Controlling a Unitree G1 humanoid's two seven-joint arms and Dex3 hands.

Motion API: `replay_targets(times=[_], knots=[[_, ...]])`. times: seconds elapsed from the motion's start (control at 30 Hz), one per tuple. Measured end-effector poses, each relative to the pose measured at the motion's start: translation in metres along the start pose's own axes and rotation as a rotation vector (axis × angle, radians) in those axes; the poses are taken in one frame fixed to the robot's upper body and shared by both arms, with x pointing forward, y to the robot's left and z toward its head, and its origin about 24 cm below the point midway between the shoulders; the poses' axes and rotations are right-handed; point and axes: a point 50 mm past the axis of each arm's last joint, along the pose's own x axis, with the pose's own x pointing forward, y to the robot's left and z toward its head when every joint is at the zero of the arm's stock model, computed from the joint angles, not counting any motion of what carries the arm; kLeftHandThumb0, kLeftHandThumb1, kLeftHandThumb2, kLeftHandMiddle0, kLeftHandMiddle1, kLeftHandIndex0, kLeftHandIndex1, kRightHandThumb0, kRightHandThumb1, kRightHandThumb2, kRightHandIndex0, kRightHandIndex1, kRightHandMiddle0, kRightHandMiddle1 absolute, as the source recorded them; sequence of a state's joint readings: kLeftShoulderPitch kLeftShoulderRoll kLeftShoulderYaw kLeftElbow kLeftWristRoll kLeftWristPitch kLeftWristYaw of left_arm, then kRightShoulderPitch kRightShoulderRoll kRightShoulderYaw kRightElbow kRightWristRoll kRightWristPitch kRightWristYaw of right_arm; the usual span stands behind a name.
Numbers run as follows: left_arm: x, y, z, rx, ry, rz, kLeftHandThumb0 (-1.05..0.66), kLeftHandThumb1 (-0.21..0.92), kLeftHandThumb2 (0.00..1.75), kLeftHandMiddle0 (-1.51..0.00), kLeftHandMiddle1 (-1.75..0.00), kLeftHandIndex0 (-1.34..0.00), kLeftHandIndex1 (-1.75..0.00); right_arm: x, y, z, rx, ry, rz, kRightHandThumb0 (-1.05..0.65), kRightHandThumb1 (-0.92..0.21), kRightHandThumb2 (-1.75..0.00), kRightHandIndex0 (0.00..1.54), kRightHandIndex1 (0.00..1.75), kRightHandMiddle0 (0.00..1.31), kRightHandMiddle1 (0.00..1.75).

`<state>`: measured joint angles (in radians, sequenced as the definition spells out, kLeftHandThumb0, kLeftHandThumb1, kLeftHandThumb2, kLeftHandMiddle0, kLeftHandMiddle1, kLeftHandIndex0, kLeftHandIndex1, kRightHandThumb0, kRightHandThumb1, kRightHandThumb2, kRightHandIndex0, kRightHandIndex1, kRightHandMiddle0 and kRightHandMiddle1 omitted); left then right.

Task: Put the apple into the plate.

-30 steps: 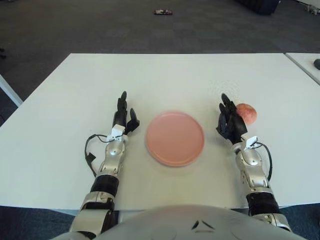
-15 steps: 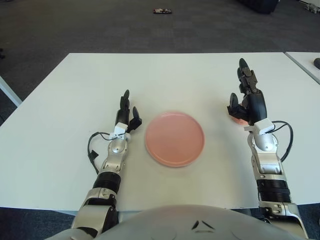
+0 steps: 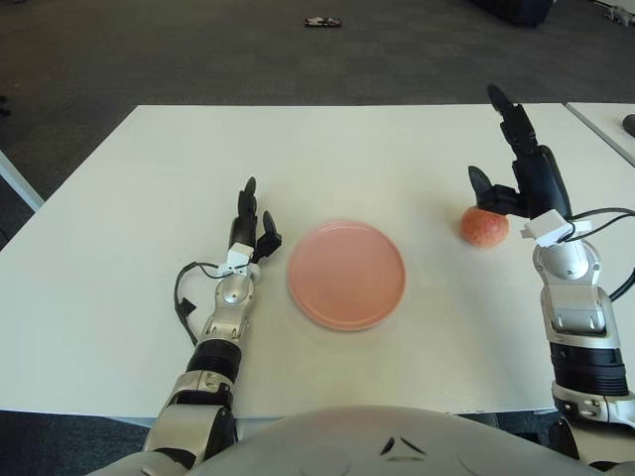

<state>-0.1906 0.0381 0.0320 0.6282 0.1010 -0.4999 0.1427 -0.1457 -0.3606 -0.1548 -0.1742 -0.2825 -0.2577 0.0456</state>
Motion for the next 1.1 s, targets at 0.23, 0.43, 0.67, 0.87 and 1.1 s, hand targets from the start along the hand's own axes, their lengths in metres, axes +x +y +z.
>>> replay_targets(times=[0.23,0.43,0.67,0.87,1.1], knots=[[0.000,-0.001,0.001,-0.003,-0.006,-0.001,-0.79,0.92,1.03,-0.17,-0.01,0.00,-0.35,0.005,-0.004,-0.011,-0.015,0.017,-0.061,-0.96,-0.92,-0.72,0.08,0.01,0.00,0.26],[0.000,-0.001,0.001,-0.004,-0.008,-0.001,-0.79,0.92,1.02,-0.17,-0.01,0.00,-0.37,0.013,-0.017,-0.010,-0.142,-0.026,-0.110,-1.00,-0.92,-0.73,0.06,0.01,0.00,0.23],[0.000,-0.001,0.001,-0.006,-0.008,-0.001,-0.79,0.92,1.02,-0.18,-0.01,0.00,-0.37,0.021,-0.034,-0.008,-0.254,-0.065,-0.076,-1.04,-0.92,-0.62,0.01,0.00,0.00,0.03],[0.000,-0.001,0.001,-0.009,-0.007,0.001,-0.80,0.92,1.02,-0.17,-0.01,0.00,-0.37,0.023,-0.046,-0.016,-0.299,-0.004,-0.042,-1.05,-0.92,-0.31,0.00,0.00,0.00,0.00],[0.000,-0.001,0.000,-0.009,-0.006,0.001,-0.80,0.92,1.02,-0.17,-0.01,0.00,-0.36,0.023,-0.045,-0.027,-0.305,0.116,0.008,-1.05,-0.90,-0.12,0.00,0.00,0.00,0.00]])
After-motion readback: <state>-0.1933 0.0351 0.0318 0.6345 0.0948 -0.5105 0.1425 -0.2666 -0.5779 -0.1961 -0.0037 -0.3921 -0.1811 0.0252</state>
